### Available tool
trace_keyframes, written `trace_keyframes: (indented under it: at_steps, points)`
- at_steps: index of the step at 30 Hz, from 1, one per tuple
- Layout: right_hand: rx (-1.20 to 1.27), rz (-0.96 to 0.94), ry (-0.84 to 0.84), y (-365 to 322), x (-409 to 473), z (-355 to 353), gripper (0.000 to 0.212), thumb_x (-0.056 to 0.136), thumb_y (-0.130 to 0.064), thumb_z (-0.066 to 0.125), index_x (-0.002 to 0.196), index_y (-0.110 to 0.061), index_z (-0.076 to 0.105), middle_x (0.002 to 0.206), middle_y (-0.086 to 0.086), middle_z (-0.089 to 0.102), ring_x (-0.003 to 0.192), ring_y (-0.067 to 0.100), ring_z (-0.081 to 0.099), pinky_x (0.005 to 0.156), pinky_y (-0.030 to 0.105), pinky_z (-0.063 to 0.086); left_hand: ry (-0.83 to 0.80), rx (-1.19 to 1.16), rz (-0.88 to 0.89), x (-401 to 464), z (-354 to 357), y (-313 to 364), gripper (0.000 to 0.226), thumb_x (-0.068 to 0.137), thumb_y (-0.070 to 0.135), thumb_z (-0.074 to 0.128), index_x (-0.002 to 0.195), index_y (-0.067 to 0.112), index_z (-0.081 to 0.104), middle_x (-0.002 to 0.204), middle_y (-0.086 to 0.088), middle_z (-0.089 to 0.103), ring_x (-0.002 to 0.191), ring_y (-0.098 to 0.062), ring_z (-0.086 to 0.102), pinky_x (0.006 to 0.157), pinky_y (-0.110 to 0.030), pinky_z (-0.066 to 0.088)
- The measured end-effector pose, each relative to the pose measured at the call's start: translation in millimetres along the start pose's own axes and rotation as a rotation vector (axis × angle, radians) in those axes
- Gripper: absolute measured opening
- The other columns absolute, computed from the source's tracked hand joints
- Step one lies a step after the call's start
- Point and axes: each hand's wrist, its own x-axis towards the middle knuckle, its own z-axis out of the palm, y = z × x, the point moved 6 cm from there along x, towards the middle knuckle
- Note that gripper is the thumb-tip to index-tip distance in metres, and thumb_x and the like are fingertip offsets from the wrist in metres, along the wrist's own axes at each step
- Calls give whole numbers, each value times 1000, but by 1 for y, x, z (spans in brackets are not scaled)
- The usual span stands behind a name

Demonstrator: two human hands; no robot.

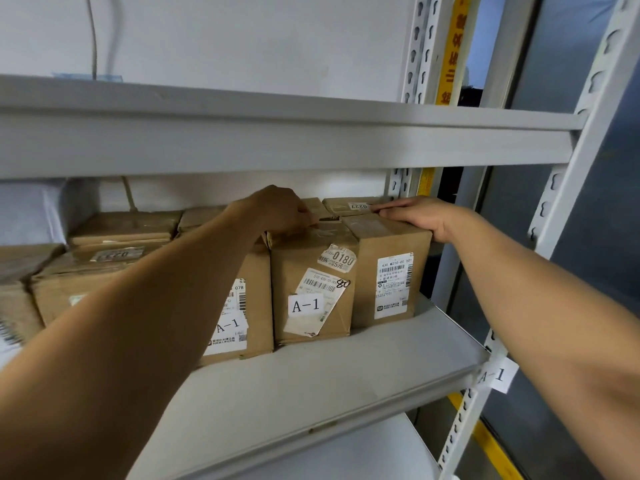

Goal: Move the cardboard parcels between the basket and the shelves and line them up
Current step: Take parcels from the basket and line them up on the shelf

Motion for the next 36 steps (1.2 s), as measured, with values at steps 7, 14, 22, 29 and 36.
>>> trace_keyframes:
  at_steps: [7,14,22,29,36]
  points:
    - [-27,-3,-3,-3,0,4,29,99,-28,72,127,-35,74,134,0,68,108,19,72,61,17,59,-22,21,-9,-8,-1,2,55,103,67,41,134,31,69,131,3,68,117,-21,61,91,-31,37]
    - [-277,-51,3,-21,5,2,39,101,-34,69,139,-40,64,157,-5,51,140,23,50,121,45,39,-54,-58,-15,-60,-27,-8,84,84,84,54,155,41,43,159,7,47,144,-24,45,115,-39,33]
    - [-288,-52,56,-24,7,14,40,98,-39,72,138,-36,67,151,2,57,118,19,58,107,37,49,62,35,53,-90,-1,3,85,66,95,59,134,45,57,90,23,54,91,-11,57,91,-39,52]
    - [-676,-185,197,-45,-10,20,41,104,-46,62,142,-31,64,154,2,55,133,25,55,102,31,41,32,116,-16,-97,-1,1,92,72,93,57,149,45,47,130,9,65,122,-24,60,104,-54,50]
    - [-636,-444,-62,-79,-88,109,71,84,-61,77,149,-41,55,152,-14,56,133,10,54,107,32,43,51,180,33,-139,-16,-41,80,81,69,74,150,36,50,143,9,62,127,-20,61,106,-38,50]
